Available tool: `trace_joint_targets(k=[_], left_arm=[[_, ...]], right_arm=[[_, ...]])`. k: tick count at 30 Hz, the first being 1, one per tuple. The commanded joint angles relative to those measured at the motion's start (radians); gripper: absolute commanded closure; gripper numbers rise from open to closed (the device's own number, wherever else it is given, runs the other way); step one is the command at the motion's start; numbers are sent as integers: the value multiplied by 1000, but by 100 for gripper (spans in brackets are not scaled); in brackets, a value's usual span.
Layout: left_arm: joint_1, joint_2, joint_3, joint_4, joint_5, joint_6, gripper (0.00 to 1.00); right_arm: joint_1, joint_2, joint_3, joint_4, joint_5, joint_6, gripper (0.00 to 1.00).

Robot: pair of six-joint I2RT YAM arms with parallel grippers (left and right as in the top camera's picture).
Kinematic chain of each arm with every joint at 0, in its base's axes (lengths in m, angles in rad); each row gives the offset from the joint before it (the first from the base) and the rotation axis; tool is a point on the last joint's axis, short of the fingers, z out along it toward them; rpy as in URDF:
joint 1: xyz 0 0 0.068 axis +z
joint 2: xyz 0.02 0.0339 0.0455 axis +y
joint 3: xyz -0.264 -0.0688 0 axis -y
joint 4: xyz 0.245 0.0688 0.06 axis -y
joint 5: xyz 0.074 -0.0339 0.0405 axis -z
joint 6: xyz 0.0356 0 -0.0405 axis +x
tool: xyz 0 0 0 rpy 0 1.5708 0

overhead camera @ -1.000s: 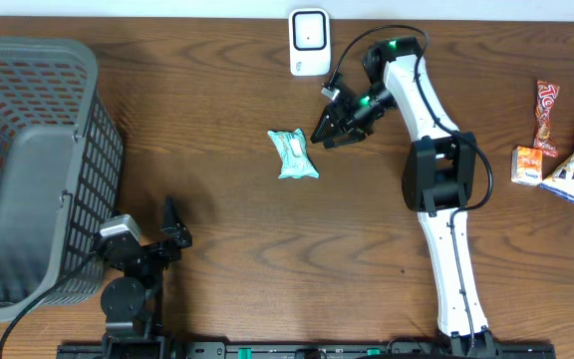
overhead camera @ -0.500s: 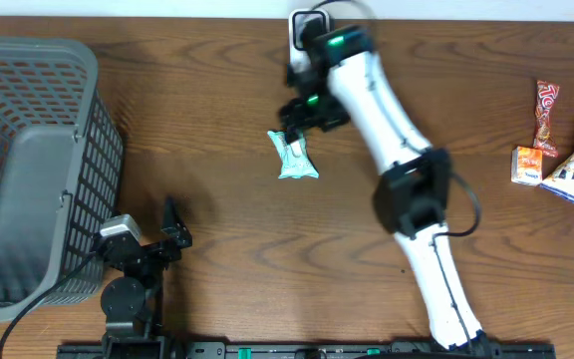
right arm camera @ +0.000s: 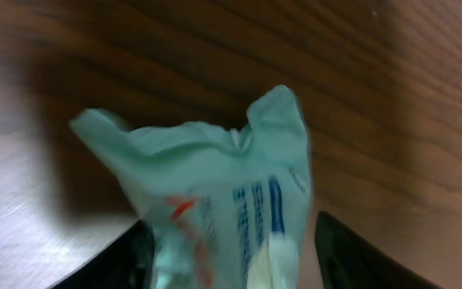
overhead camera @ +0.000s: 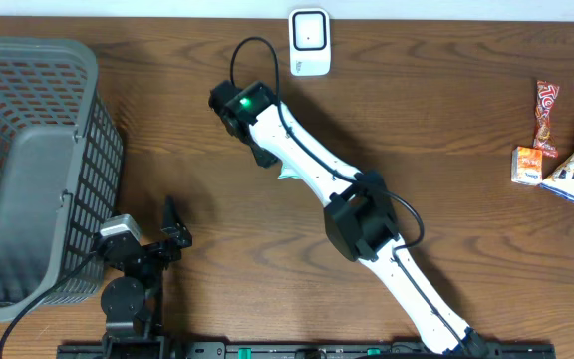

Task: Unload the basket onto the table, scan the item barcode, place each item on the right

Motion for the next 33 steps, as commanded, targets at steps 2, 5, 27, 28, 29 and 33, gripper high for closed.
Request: trace_joint_targets(k=[2,5,27,28,29,33], left_arm=[[3,-1,-19,-37,-10,-5,2],[3,-1,-19,-37,-10,-5,2],[3,-1,-19,-37,-10,-5,2],[3,-1,-19,-37,-10,-5,2],[3,-1,-19,-37,-10,-5,2],[3,-1,-19,-37,-10,-5,2]], right_arm=[[-4,47,-2,-5,135,69,46],[-4,86,-2,-24,156,70,48],[-59,152,93,-209,-237,-283,99],[-75,121,97,-209,-371,-352,99],[-93,92,97,-209,-498,-414,99],[-171,11,97,-209,-904,-615,99]])
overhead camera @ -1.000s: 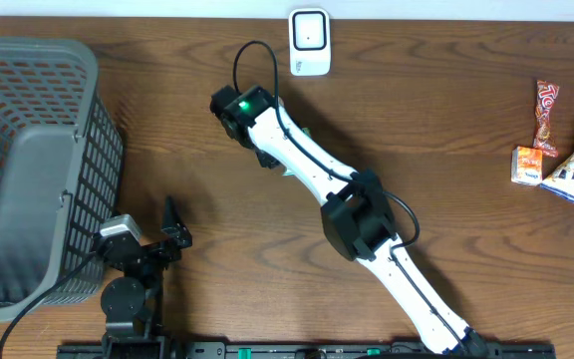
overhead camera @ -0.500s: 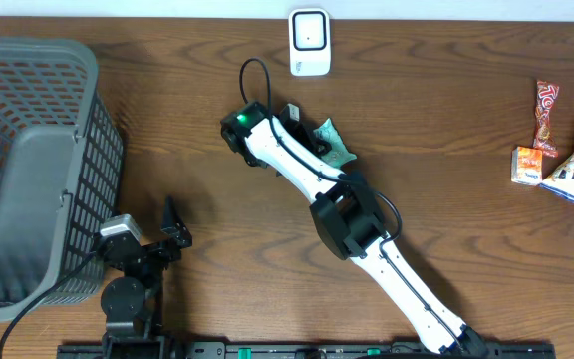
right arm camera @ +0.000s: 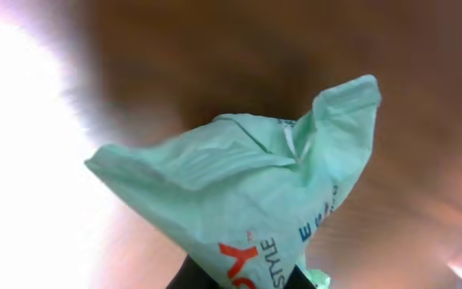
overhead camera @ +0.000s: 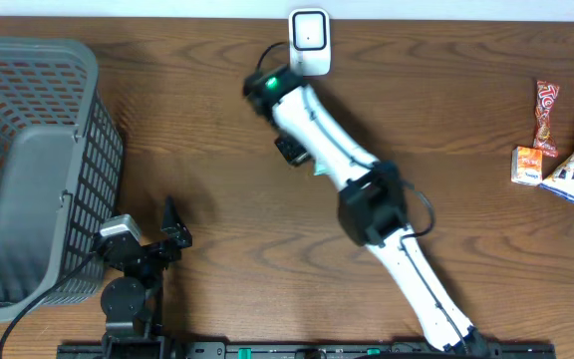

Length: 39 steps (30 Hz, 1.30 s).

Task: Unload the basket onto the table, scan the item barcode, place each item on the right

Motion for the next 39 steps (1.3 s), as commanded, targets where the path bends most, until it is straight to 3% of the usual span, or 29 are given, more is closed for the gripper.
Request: trace_joint_targets(k=[1,7,15,20,27,33,39], left_arm=[[3,-1,-19,-37,-10,-6,2],[3,-1,-19,-37,-10,-6,2],[3,-1,-19,-37,-10,-6,2],[3,-1,-19,-37,-10,-6,2],[3,-1,-19,-37,-10,-6,2],[3,-1,-19,-37,-10,-6,2],[3,-1,-19,-37,-10,-6,2]], right_arm=[[-60,-35,-3,1,-705,-285,99],[-155,-35,-56,3,-1094,-444,99],[-193,-35,-333,0,-1483,-697,99],[-191,-35,-498,0,-1735,-710,99],[-163,-107,-610,0,-1741,-655,99],[-160,-413,-814,0,-1683,-755,99],[-188,-730,-1185,0,-1696,-924,99]])
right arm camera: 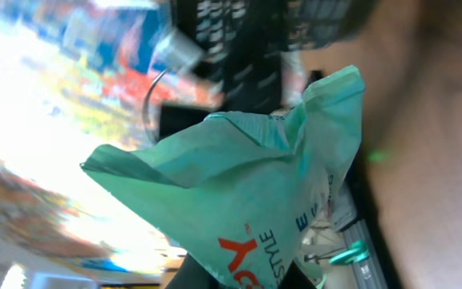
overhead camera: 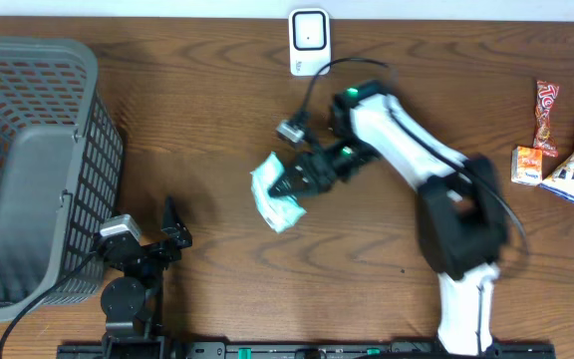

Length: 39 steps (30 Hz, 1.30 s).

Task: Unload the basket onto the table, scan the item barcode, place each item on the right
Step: 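Carry the wipes pack toward the scanner with the right gripper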

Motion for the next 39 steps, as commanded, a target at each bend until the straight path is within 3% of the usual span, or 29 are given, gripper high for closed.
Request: trace_joint_targets(k=[1,6,10,22,30,35,39], left_arm=[[3,-1,-19,-37,-10,-5,2],[3,-1,-19,-37,-10,-5,2],[3,-1,-19,-37,-10,-5,2],[3,-1,-19,-37,-10,-5,2],[3,-1,-19,-37,-10,-5,2],[3,-1,-19,-37,-10,-5,2],[3,-1,-19,-37,-10,-5,2]], right_arm=[[-18,-155,-223,-1,-41,-163,99],[-20,-252,-492,-1,-76,-278,99],[-40,-253,-592,-1,-76,-330,99],[-208,-253,-594,-2,-75,-401,99],[-315,-253,-412,20,-3,-455,99],[-304,-253,-265,164,128,-224,99],[-254,-253,-202,417,360,154,99]])
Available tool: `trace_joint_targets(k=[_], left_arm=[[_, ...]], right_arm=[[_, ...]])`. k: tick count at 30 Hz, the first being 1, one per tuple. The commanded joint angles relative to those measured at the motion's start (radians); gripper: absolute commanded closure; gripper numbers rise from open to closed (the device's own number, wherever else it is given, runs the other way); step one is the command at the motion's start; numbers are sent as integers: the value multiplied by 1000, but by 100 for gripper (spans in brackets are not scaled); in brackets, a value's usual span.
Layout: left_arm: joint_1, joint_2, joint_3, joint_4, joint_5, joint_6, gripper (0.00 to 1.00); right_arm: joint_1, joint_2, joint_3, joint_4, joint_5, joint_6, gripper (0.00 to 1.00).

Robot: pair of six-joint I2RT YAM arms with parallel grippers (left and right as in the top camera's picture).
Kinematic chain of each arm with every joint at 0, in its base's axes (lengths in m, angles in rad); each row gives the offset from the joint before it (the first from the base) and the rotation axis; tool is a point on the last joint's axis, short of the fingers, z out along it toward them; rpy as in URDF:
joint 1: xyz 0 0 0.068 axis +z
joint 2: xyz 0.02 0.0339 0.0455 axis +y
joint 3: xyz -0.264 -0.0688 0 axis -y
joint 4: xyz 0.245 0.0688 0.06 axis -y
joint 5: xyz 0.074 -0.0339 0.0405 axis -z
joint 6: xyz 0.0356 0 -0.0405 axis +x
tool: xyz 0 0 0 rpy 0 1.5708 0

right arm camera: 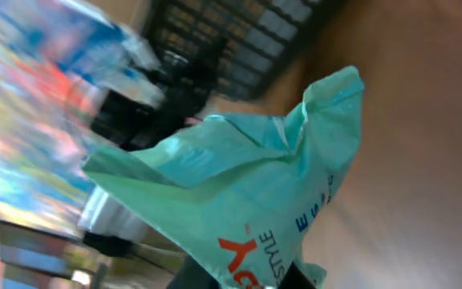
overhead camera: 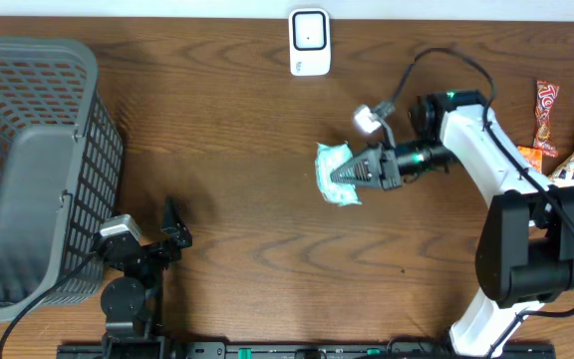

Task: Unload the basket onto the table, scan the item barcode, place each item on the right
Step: 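Carry the wipes pack toward the scanner with the right gripper, then hold the wipes pack in front of the scanner window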

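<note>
A crumpled mint-green packet [overhead camera: 335, 174] with red and blue print hangs above the table right of centre, with my right gripper [overhead camera: 359, 172] shut on its right end. In the right wrist view the packet [right arm camera: 239, 193] fills the frame, pinched at the bottom by the gripper [right arm camera: 243, 281]. The white barcode scanner [overhead camera: 309, 42] stands at the table's far edge, well up and left of the packet. My left gripper [overhead camera: 174, 231] rests near the front left; its fingers look close together.
A large grey mesh basket [overhead camera: 28, 170] takes up the left side. Several snack packets [overhead camera: 566, 150] lie at the right edge. The left arm's base [overhead camera: 128, 274] sits at the front left.
My right gripper with the green packet has moved right, from the table's middle to right of centre. The arm now reaches in from the right. The left arm is unchanged.
The right gripper held the green packet low over the table left of the scanner. Then it was right below the scanner. After that it held the packet at mid-table, wrist turned sideways, and now farther right.
</note>
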Motion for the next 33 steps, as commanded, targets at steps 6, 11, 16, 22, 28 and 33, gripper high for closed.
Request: trace_joint_targets(k=[6,11,16,22,28,33], left_arm=[[3,-1,-19,-37,-10,-5,2],[3,-1,-19,-37,-10,-5,2],[3,-1,-19,-37,-10,-5,2],[3,-1,-19,-37,-10,-5,2],[3,-1,-19,-37,-10,-5,2],[3,-1,-19,-37,-10,-5,2]], right_arm=[[133,-15,105,418,621,776,99],[166,-12,176,571,897,980,99],[167,27,224,747,949,1004,99],[167,154,386,832,1007,1025,99],[169,403,708,837,1041,1025,99],[180,567,912,863,1172,1025,99]])
